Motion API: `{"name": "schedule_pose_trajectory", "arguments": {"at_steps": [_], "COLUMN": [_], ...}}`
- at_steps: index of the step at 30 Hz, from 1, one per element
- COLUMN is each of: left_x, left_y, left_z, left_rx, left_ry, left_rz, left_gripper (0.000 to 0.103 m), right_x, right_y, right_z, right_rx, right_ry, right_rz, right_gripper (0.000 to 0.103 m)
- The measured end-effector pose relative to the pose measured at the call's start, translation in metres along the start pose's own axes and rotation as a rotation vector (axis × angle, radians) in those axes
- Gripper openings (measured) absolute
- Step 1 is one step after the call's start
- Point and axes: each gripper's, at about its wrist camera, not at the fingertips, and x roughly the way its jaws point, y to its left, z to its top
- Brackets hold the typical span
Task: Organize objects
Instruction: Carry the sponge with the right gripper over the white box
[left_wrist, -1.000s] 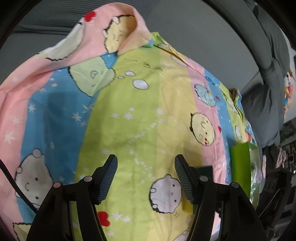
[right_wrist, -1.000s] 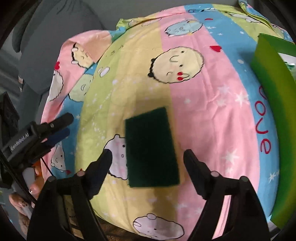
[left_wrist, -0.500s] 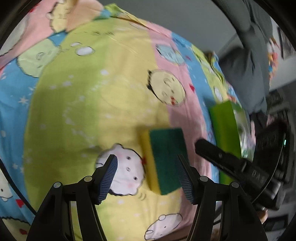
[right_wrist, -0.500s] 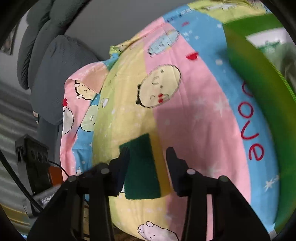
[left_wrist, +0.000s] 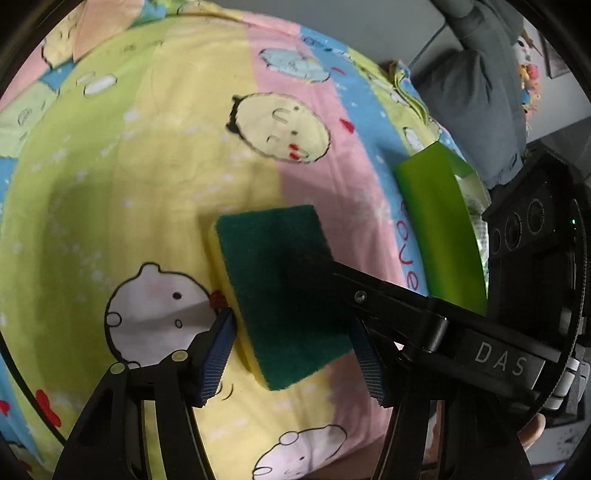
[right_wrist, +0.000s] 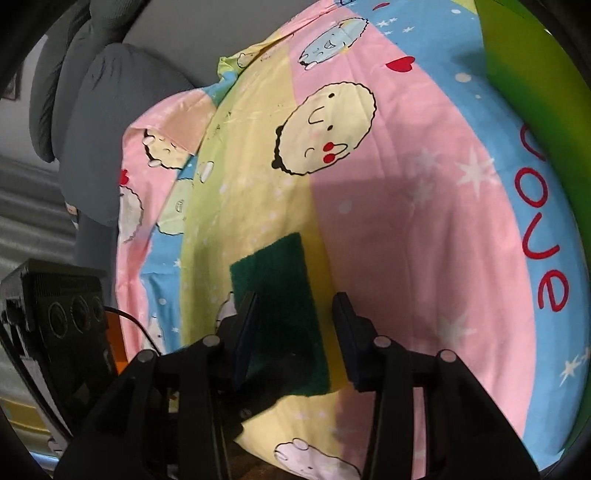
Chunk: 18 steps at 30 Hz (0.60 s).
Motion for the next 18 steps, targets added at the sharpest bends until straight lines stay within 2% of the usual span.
{"name": "schedule_pose_trajectory", "arguments": {"at_steps": [5, 9, 14, 18], "left_x": [-0.016, -0.032, -0.051, -0.050], "left_y": [-0.026, -0.054, -0.094, -0.118], "left_z": [-0.003, -0.008, -0.016, -0.016], "left_rx": [0.074, 0.135, 0.271, 0.319], "left_ry": [-0.085, -0.162, -0.298, -0.340], "left_rz": [0.001, -0.049, -0.039, -0.085], "left_gripper": [0.063, 0.063, 0.063, 0.063], "right_x": [-0.023, -0.063, -0.107, -0.135], "right_y": [-0.001, 0.003, -0.003, -0.010], "right_z": [-0.002, -0.010, -0.019, -0.029], "right_rx": [0.009, -0.025, -0.039, -0.030], "right_ry": [-0.078, -0.215, -0.332, -0.436], "right_rz": [0.037, 0.044, 0.084, 0.088], "right_gripper": [0.040, 0.040, 0.041, 0.041]}}
